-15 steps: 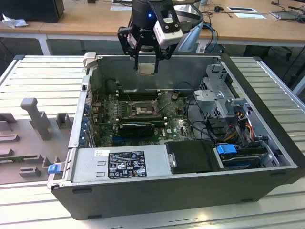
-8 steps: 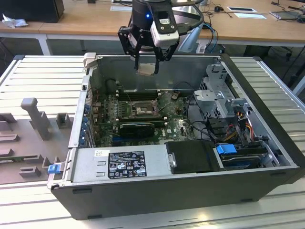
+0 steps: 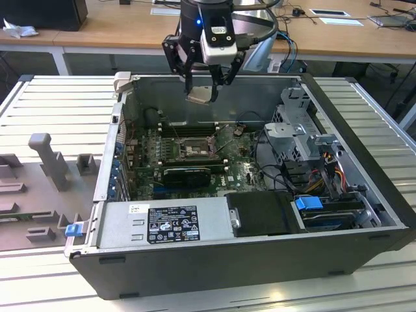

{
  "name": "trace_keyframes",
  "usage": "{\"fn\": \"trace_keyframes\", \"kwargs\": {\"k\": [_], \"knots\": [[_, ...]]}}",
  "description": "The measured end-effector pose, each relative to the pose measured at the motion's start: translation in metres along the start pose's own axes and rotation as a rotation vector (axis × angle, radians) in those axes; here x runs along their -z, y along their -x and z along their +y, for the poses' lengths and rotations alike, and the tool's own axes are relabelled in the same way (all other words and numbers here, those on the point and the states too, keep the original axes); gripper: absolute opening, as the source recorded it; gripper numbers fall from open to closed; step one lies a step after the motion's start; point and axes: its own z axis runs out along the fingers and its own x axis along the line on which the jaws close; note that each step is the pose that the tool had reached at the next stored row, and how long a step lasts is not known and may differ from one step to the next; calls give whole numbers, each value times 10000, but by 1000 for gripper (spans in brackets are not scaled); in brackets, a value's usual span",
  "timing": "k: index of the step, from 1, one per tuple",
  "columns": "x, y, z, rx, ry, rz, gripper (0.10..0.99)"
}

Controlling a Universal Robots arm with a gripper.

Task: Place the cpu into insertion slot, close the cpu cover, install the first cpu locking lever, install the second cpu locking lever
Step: 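Place the cpu into insertion slot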

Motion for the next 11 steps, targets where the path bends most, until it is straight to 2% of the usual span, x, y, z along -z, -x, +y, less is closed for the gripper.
{"fn": "trace_keyframes", "kwargs": {"k": [3, 5, 11], "knots": [[-3, 0, -1, -575, 13, -51, 541], [-5, 0, 0, -1155, 24, -104, 541], [-25, 0, -2, -2079, 38, -182, 541]]}}
